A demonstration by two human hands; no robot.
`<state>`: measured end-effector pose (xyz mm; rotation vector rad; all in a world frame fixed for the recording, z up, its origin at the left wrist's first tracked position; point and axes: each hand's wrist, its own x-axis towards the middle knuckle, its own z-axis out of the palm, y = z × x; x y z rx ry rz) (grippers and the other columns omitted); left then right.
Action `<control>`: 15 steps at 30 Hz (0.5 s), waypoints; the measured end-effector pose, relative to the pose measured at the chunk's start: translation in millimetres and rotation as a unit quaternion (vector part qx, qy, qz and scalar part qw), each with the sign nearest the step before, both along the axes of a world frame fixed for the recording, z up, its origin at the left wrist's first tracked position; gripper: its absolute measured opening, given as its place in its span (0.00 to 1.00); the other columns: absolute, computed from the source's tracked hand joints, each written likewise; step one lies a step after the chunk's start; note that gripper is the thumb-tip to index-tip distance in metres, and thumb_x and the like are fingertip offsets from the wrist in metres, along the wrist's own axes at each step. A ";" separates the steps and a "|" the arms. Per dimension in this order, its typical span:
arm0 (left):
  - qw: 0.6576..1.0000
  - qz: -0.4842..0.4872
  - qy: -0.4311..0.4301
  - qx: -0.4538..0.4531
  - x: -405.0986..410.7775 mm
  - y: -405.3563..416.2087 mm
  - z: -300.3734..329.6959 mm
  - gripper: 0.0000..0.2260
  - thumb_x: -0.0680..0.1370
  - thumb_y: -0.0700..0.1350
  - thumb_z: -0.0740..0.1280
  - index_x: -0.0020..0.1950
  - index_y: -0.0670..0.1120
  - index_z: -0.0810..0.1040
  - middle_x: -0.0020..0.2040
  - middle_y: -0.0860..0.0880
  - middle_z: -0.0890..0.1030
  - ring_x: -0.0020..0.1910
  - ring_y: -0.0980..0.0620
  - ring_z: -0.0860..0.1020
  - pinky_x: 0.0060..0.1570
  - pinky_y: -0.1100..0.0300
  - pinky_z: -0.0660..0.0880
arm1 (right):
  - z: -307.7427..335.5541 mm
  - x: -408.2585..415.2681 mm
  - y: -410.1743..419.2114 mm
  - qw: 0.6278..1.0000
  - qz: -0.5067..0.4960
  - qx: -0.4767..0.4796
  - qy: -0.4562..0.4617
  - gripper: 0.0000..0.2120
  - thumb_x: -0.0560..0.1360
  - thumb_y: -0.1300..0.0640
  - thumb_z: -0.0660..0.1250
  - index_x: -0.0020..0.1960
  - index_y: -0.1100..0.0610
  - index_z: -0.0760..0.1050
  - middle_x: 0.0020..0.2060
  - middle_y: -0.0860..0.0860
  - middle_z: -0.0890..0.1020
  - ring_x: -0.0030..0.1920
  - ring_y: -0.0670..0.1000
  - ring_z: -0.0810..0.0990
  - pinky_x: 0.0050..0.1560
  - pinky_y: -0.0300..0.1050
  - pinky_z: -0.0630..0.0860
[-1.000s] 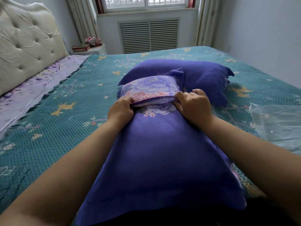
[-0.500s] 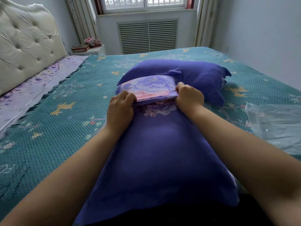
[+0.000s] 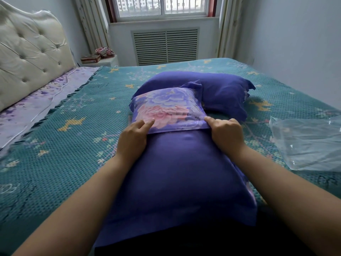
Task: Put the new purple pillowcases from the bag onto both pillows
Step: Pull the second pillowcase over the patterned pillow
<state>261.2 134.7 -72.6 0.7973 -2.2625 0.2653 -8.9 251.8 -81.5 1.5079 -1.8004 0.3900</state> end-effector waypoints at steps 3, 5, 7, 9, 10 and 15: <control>0.999 0.030 -0.023 0.023 1.7 0.8 -8.2 0.18 0.73 0.37 0.60 0.60 0.43 0.79 0.41 0.41 0.78 0.40 0.39 0.79 0.37 0.51 0.76 | 2.3 9.3 2.9 0.999 -0.035 0.027 -0.002 0.21 0.69 0.60 0.53 0.48 0.54 0.84 0.22 0.51 0.78 0.19 0.52 0.75 0.28 0.39 0.69; 0.993 0.074 -0.029 0.083 2.3 -0.4 -10.0 0.21 0.74 0.32 0.60 0.67 0.41 0.73 0.49 0.38 0.78 0.48 0.36 0.78 0.46 0.48 0.75 | 6.5 16.2 8.3 0.993 -0.085 0.079 -0.026 0.22 0.70 0.61 0.51 0.51 0.55 0.82 0.25 0.53 0.81 0.23 0.53 0.79 0.34 0.41 0.72; 0.977 0.145 -0.050 0.150 2.2 -3.1 -10.9 0.24 0.76 0.32 0.56 0.73 0.39 0.64 0.58 0.36 0.74 0.54 0.34 0.75 0.52 0.46 0.72 | 2.7 14.3 9.7 0.981 -0.114 0.148 -0.058 0.21 0.75 0.63 0.50 0.61 0.55 0.75 0.39 0.56 0.85 0.38 0.56 0.84 0.45 0.45 0.70; 0.953 0.204 -0.078 0.209 3.3 -5.4 -10.6 0.24 0.77 0.34 0.54 0.74 0.40 0.62 0.61 0.36 0.72 0.56 0.34 0.75 0.53 0.45 0.72 | 2.3 9.3 10.6 0.973 -0.125 0.164 -0.108 0.18 0.77 0.62 0.51 0.65 0.55 0.70 0.48 0.57 0.84 0.48 0.57 0.83 0.49 0.46 0.68; 0.944 0.222 -0.084 0.230 5.0 -6.2 -10.1 0.22 0.77 0.36 0.54 0.72 0.41 0.64 0.61 0.36 0.72 0.56 0.34 0.75 0.53 0.45 0.72 | 2.4 6.9 11.9 0.969 -0.140 0.161 -0.127 0.18 0.78 0.62 0.51 0.65 0.56 0.70 0.51 0.57 0.83 0.50 0.58 0.82 0.50 0.47 0.69; 0.932 0.265 -0.024 0.245 16.9 -12.5 -4.4 0.13 0.77 0.42 0.59 0.59 0.46 0.77 0.57 0.40 0.73 0.56 0.37 0.74 0.52 0.47 0.72 | 6.0 -1.3 16.6 0.947 -0.177 0.188 -0.192 0.14 0.78 0.59 0.53 0.60 0.59 0.72 0.62 0.60 0.69 0.59 0.62 0.72 0.50 0.53 0.72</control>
